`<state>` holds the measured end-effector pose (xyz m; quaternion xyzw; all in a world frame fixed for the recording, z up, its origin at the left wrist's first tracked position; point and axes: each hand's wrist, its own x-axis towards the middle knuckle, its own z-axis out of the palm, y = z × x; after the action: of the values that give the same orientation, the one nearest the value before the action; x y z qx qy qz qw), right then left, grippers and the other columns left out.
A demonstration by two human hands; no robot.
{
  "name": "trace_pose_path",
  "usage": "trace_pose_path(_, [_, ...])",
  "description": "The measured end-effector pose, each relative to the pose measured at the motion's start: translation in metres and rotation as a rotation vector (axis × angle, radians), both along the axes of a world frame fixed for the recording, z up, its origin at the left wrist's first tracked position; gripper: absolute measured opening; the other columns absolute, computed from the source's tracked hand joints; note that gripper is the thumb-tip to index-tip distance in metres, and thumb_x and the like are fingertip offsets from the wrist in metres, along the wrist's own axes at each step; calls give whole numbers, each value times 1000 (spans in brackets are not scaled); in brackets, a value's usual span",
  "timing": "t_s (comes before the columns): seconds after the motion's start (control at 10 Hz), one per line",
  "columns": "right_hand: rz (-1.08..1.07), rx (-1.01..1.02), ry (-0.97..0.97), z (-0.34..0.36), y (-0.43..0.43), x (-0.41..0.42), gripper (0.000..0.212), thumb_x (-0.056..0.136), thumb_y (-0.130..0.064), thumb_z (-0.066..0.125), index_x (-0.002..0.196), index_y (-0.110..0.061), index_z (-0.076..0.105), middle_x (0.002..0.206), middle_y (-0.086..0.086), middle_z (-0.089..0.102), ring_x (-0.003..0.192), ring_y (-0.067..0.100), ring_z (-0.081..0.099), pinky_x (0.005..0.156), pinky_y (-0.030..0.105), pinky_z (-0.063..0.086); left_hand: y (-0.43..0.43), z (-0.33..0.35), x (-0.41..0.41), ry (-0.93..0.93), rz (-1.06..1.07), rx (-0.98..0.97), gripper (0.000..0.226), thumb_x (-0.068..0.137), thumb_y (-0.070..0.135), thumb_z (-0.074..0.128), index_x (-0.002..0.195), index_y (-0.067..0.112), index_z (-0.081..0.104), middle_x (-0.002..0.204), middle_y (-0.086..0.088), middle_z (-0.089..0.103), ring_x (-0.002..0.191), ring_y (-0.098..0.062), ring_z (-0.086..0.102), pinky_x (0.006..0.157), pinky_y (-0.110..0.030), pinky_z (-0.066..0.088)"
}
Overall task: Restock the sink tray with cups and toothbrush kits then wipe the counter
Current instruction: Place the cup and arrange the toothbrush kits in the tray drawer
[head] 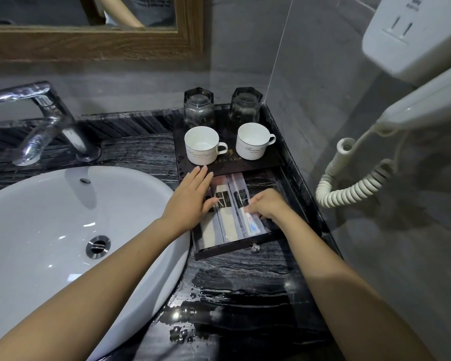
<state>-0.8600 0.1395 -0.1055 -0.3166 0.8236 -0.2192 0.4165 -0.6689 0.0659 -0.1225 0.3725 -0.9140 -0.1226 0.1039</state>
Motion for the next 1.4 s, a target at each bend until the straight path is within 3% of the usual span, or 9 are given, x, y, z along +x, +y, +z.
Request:
trace_pose_path(0.2, [-22, -7, -14, 0, 1, 1, 19, 76, -4, 74, 92, 2, 68, 59, 9, 58, 51, 16, 51, 54, 26, 47, -1, 0, 1, 0, -4, 1, 65, 94, 41, 42, 146, 10, 19, 157, -9, 13, 146, -22, 5, 120, -33, 5])
trace_pose_path(0.3, [-5, 6, 28, 0, 2, 0, 13, 77, -9, 74, 71, -6, 63, 70, 13, 64, 61, 22, 58, 70, 35, 57, -1, 0, 1, 7, -11, 7, 65, 94, 40, 43, 146, 10, 20, 157, -9, 14, 146, -22, 5, 120, -34, 5])
trace_pose_path(0.4, [28, 16, 145, -2, 4, 0, 32, 79, -16, 73, 54, -12, 53, 76, 12, 66, 65, 23, 62, 78, 36, 58, -1, 0, 2, 6, -16, 7, 65, 94, 40, 44, 146, 10, 20, 157, -9, 14, 146, -22, 5, 120, -33, 5])
trace_pose_path(0.5, [47, -13, 232, -4, 7, 1, 29, 78, -18, 73, 61, -15, 50, 83, 10, 67, 70, 24, 63, 71, 32, 54, -2, 1, 2, -2, -22, 5, 65, 94, 40, 44, 146, 10, 20, 157, -9, 14, 146, -23, 5, 120, -33, 5])
trace_pose_path(0.6, [106, -76, 284, -7, 10, 2, 14, 80, -17, 70, 82, -10, 58, 94, 7, 64, 77, 20, 58, 67, 28, 47, -3, 3, 2, -16, -28, 13, 65, 94, 40, 43, 146, 11, 19, 158, -9, 12, 146, -22, 4, 120, -32, 5])
trace_pose_path(0.7, [116, -114, 272, -9, 9, 3, 17, 81, -10, 68, 96, -4, 64, 104, 9, 65, 81, 16, 54, 69, 24, 43, -4, 5, 2, -33, -35, 32, 65, 94, 40, 42, 147, 11, 18, 158, -9, 11, 146, -22, 3, 120, -33, 5])
trace_pose_path(1.2, [91, -158, 213, -14, 5, 11, 17, 79, 1, 66, 97, 1, 67, 108, 11, 68, 86, 12, 54, 73, 20, 42, -4, 9, 3, -26, -44, 57, 66, 93, 38, 46, 146, 9, 20, 157, -11, 13, 146, -24, 5, 120, -35, 7])
trace_pose_path(1.4, [100, -163, 192, -13, 6, 10, 20, 82, 1, 63, 100, -4, 68, 111, 11, 68, 101, 21, 62, 73, 19, 41, -4, 8, 3, -40, -45, 44, 66, 93, 39, 45, 146, 9, 19, 158, -11, 12, 146, -23, 5, 120, -35, 7])
